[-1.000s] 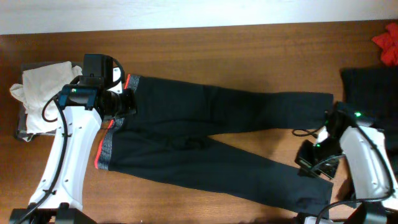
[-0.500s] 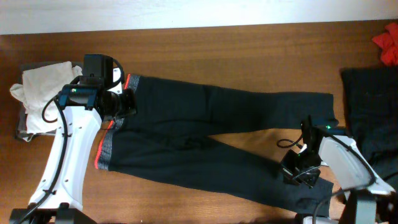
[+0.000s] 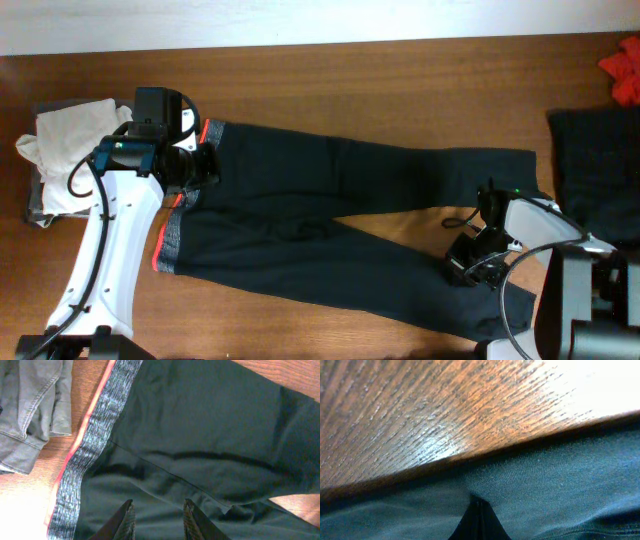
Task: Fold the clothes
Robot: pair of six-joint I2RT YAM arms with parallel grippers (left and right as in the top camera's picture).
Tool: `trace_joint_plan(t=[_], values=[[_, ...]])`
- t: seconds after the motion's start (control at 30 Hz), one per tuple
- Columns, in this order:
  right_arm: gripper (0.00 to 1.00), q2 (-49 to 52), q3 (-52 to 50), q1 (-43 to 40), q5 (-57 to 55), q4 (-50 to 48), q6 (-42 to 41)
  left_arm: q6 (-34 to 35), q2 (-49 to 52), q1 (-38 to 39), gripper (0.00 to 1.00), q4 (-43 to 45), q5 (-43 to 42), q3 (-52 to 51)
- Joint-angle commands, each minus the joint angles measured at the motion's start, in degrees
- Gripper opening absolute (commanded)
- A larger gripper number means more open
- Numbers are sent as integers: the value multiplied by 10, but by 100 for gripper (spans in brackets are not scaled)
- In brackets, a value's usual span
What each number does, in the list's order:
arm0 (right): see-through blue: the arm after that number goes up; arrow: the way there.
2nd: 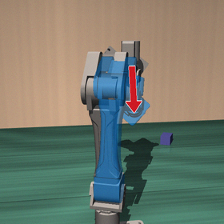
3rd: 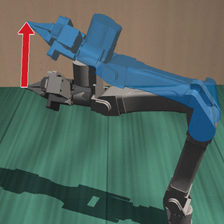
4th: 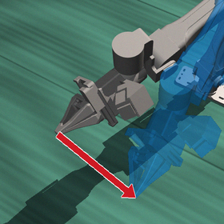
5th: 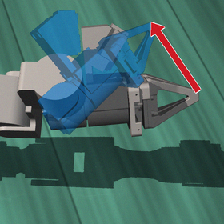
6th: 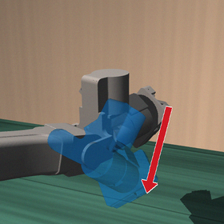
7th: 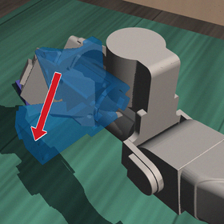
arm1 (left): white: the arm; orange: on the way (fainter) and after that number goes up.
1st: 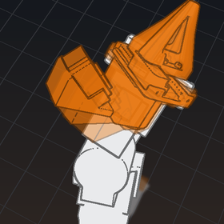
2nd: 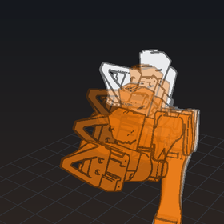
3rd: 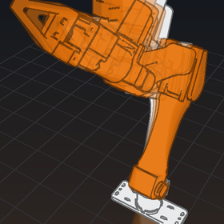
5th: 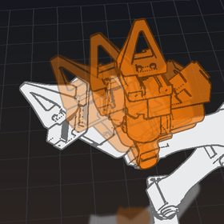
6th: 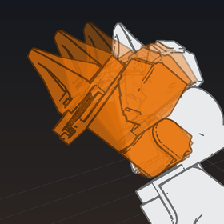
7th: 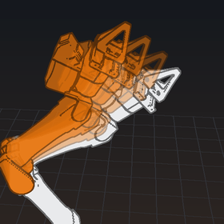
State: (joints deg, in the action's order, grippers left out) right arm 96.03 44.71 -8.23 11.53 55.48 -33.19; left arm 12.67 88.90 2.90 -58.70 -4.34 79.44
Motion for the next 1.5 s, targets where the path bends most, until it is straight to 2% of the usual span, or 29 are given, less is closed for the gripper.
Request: trace_joint_plan(t=[0.0,0.2,0.33,0.43,0.57,0.73,0.8,0.9,1.03,1.13,1.2,1.23,1.4,1.47], values=[[4,76,-8,-2,-64,-108,14,1,4,1,32,6,-1,3],[4,89,74,-2,-70,-118,87,1,23,1,32,14,7,3],[4,89,119,-2,-93,-113,97,1,41,1,31,15,7,3],[4,89,127,-2,-115,-129,101,1,45,1,26,24,7,3],[4,91,127,-11,-143,-139,102,1,45,1,26,44,11,3],[4,93,127,-42,-148,-176,141,12,46,0,27,62,38,3],[8,92,127,-51,-139,-187,156,12,47,0,27,64,42,3],[20,92,137,-57,-106,-186,199,12,46,0,27,69,41,4],[28,88,190,-57,-98,-135,199,12,35,-1,41,70,41,31],[37,81,266,-57,-80,-57,199,12,23,-1,56,61,41,65],[41,79,320,-57,-70,-2,199,12,20,-1,70,49,40,90],[42,79,349,-57,-68,32,199,9,20,0,73,37,37,107],[47,78,485,-64,-68,202,196,1,20,-1,74,-71,32,180],[50,71,512,-74,-61,241,196,1,15,0,74,-113,28,198]])
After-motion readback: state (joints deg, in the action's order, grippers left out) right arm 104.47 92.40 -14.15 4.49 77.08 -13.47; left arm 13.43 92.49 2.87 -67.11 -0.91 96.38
